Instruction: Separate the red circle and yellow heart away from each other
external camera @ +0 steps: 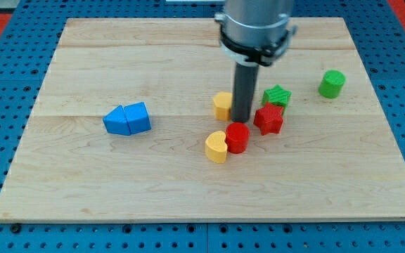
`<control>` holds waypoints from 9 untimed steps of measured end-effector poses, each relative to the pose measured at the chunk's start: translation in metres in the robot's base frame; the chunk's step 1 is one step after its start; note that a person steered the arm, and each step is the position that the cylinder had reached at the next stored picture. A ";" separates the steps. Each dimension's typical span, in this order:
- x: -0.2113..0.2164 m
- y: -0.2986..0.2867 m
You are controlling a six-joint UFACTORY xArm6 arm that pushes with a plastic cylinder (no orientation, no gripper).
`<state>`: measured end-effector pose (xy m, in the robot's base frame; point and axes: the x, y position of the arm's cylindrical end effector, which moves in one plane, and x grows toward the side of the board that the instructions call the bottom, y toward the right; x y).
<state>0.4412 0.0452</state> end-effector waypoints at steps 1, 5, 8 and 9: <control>-0.017 -0.039; 0.068 -0.024; 0.153 -0.130; 0.166 -0.104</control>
<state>0.6073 -0.0585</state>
